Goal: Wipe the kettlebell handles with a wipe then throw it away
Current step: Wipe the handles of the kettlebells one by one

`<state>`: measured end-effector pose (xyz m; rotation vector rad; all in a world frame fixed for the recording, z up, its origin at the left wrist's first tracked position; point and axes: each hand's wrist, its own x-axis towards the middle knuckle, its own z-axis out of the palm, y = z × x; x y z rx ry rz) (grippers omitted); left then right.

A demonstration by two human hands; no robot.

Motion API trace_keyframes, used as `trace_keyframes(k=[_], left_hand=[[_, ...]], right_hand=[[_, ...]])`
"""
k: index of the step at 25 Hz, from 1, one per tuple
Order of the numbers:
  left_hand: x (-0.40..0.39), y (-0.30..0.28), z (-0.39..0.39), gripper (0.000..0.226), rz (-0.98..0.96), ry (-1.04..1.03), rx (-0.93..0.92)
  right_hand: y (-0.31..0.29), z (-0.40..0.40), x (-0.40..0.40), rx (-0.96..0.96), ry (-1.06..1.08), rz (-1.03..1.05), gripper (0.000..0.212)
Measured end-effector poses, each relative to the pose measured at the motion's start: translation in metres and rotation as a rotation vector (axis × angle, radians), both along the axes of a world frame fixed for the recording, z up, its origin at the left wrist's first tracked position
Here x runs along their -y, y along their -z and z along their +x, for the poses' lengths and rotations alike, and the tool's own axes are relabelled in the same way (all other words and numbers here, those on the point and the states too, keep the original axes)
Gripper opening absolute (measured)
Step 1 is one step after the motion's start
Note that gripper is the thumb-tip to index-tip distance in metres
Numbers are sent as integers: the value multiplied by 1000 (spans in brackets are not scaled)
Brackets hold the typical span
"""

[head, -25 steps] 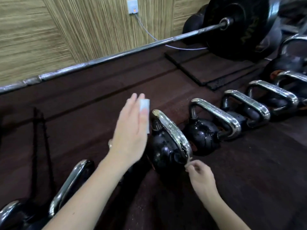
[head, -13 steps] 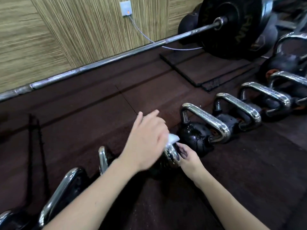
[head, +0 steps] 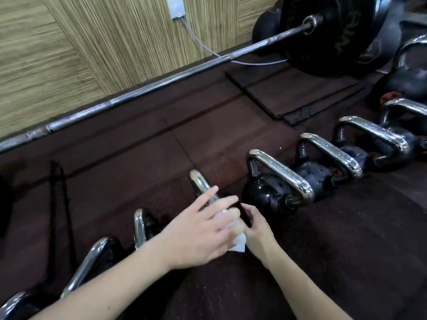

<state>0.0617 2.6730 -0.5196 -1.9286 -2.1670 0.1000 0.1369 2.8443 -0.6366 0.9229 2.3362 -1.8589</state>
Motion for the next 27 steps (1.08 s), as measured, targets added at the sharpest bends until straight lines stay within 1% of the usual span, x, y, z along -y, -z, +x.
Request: trace_keyframes(k=[1,3,5,6,7,8,9,11,13,15,16,17,18,19,20,21,22,24,25,26,27], left_hand=[[3,1,-15,40,41,-64,58],[-2,-9,-40,45,158,-311,301],[-16,-15,-60,38,264,-575,625],[-22,-20,-70,36,294,-698,830],[-25,-21,-77,36,273,-796,943],[-26,-24,-82,38,218,-825,954],[-26,-31,-83,39,143,-755,817],[-27,-40,-75,39,21,-508,515],[-28,-42,-47,35,-97,-355,257],[-25,-31,-9,29,-119,-163,142],[-22,-25,2,29,-107,-79,107],[-18,-19,2,30,-90,-30,84],[-14,-17,-6,32,-46,-23,77],[-11,-18,-19,34,-30,-68,117],[-11,-20,-34,33,6,-138,165],[-12,-25,-48,32,37,-228,236],[-13,-28,-62,33,79,-302,347],[-14,-29,-86,46,206,-444,689],[-16,-29,-88,49,238,-506,781],[-18,-30,-86,49,216,-525,758],[-20,-31,-80,49,165,-486,615]], right_hand=[[-1,1,0,18,5,24,53],[0,-2,-2,39,7,36,45],[-3,-2,-2,70,-16,41,45],[-6,-1,-2,78,-36,65,47],[-6,-2,-2,76,-50,73,48],[-8,-2,-2,68,-55,69,48],[-10,-2,-1,64,-54,88,48],[-11,0,1,77,-57,103,47],[-5,0,2,82,-42,122,45],[-6,1,2,87,-111,107,43],[-5,2,2,68,-136,146,41],[-2,0,3,55,-89,193,41],[2,2,4,68,-53,164,41],[6,1,3,49,-56,155,45],[5,1,4,67,-55,115,48],[1,-1,6,90,-33,126,49],[-3,0,6,91,-38,102,48],[-4,-1,5,94,-40,69,46],[-5,0,5,91,-39,78,44],[-6,0,4,89,-63,122,42],[-6,1,5,96,-58,135,39]])
